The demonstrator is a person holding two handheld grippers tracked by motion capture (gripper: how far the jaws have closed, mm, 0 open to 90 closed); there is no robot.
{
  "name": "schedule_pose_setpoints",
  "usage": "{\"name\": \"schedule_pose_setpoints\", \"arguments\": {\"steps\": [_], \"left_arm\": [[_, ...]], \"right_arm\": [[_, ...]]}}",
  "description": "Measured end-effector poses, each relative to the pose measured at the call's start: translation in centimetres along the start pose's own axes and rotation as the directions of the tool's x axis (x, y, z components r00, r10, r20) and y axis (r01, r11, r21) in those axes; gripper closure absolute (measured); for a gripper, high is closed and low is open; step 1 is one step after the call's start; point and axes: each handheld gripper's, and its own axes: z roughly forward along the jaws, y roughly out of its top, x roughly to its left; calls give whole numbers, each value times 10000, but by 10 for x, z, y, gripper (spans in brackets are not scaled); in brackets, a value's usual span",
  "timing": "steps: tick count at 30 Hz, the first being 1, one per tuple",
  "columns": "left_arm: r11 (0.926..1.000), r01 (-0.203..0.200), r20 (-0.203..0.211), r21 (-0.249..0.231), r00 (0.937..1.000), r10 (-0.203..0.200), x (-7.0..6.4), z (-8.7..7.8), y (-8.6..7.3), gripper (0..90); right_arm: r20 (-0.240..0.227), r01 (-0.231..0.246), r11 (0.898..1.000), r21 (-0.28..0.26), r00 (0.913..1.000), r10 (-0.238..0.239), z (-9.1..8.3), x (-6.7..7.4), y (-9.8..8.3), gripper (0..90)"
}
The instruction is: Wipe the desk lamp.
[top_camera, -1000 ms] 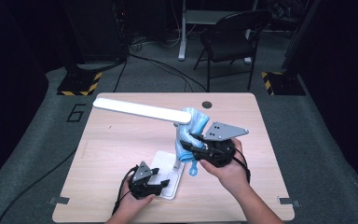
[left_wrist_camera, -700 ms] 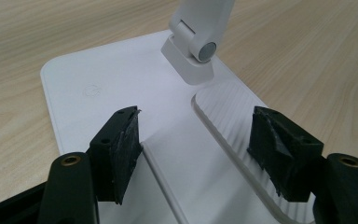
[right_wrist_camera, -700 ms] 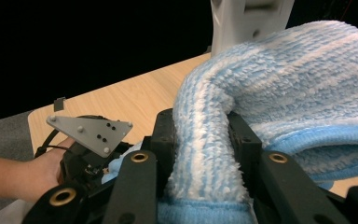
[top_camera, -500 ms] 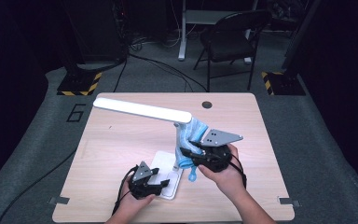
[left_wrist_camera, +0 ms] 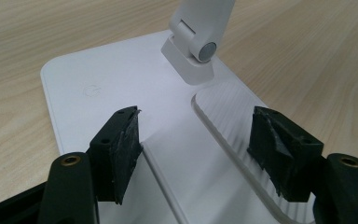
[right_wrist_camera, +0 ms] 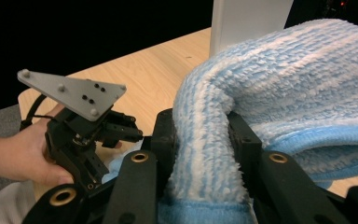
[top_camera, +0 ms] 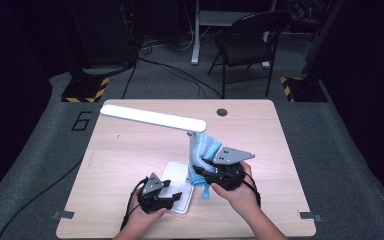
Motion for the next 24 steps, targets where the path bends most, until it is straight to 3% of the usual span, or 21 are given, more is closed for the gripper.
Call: {"name": "schedule_pose_setpoints", "arguments": {"steps": [6, 13, 24], "left_arm": [[10000, 3, 3, -2, 10000, -3, 0, 0, 0, 334], [10000, 1, 2, 3, 10000, -1, 0, 0, 0, 334], [10000, 5, 4, -4, 10000, -5, 0, 0, 0, 334]], "right_arm": [[-36, 94, 9999, -80, 9999, -94, 6, -2, -12, 685], [-256, -115, 9999, -54, 9996, 114, 11, -4, -22, 685], [-202, -251, 9997, 76, 9995, 252, 21, -4, -38, 685]]}}
